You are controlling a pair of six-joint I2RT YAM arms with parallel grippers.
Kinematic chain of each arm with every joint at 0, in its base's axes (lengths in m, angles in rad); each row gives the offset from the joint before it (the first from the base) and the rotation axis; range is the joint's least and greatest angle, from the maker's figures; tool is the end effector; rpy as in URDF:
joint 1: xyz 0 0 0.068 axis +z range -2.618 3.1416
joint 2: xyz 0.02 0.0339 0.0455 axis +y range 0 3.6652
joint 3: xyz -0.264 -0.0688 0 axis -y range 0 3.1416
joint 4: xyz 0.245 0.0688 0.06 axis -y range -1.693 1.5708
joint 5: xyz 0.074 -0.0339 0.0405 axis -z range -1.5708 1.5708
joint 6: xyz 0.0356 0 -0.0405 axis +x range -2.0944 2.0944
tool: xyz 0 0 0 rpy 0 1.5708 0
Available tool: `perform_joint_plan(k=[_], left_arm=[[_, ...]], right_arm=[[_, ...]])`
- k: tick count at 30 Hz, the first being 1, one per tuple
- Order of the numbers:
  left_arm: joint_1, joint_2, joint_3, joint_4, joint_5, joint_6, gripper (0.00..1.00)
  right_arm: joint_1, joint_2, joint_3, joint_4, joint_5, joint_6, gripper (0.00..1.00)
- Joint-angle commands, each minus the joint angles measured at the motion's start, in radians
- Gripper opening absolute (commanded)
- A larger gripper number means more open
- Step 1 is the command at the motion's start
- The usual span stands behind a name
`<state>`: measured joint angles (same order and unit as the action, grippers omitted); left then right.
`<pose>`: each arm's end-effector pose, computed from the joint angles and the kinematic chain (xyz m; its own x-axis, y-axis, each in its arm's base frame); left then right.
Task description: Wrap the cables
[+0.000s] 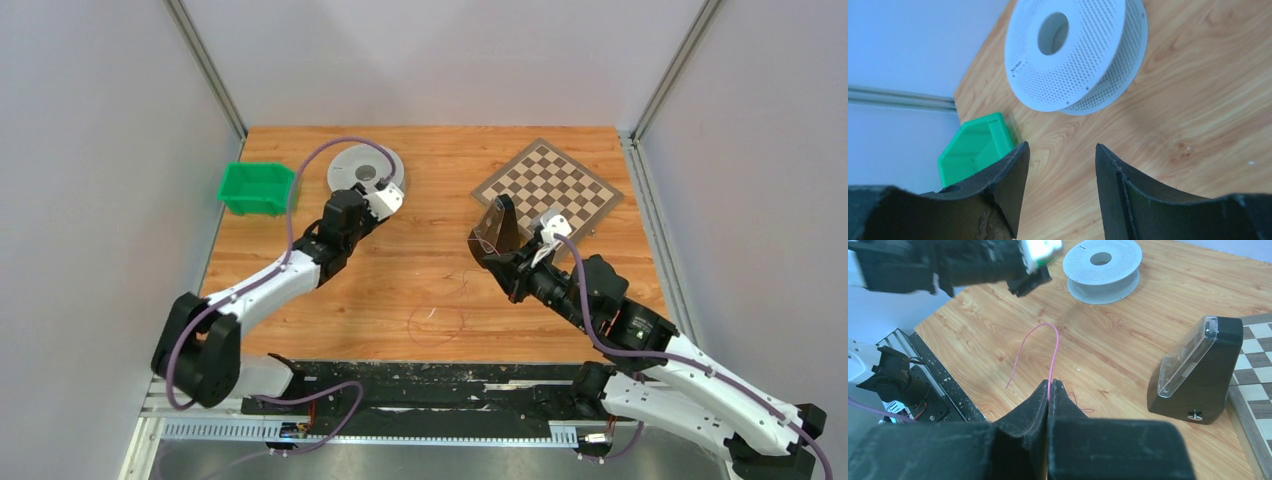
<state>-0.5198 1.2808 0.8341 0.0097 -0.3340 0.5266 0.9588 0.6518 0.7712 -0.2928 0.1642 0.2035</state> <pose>0.2565 -0.1334 0.2692 -0.2113 0.6680 -0.7135 0.3674 0.7308 0.5753 0.0931 0.1225 0.3436 -0.2416 0.0029 -0.9704 -0.6802 0.7127 0.1714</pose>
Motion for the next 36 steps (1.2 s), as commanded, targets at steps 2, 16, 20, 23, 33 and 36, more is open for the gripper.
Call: perform_joint_plan(k=[2, 16, 20, 23, 33, 36], left_arm=[[0.037, 0.184, -0.059, 0.414, 0.052, 0.279, 0.6], [0.087, 0.549, 0.066, 0.658, 0.031, 0.406, 0.6], [0.094, 0.58, 0.102, 0.643, 0.031, 0.402, 0.56], [0.095, 0.587, 0.118, 0.615, 0.042, 0.397, 0.53], [0.101, 0.484, 0.14, 0.473, 0.01, 0.222, 0.04], [0.109, 0.418, 0.155, 0.413, 0.023, 0.16, 0.0]], right_arm=[[-0.005, -0.025, 0.013, -0.019, 0.006, -0.003, 0.0], [-0.004, -0.033, 0.054, -0.032, 0.035, -0.017, 0.0], [-0.004, -0.03, 0.072, -0.032, 0.042, -0.03, 0.0], [-0.005, -0.032, 0.072, -0.032, 0.049, -0.032, 0.0], [-0.005, -0.063, 0.034, -0.018, 0.065, -0.009, 0.0], [-0.005, -0.074, 0.017, -0.01, 0.056, 0.009, 0.0]])
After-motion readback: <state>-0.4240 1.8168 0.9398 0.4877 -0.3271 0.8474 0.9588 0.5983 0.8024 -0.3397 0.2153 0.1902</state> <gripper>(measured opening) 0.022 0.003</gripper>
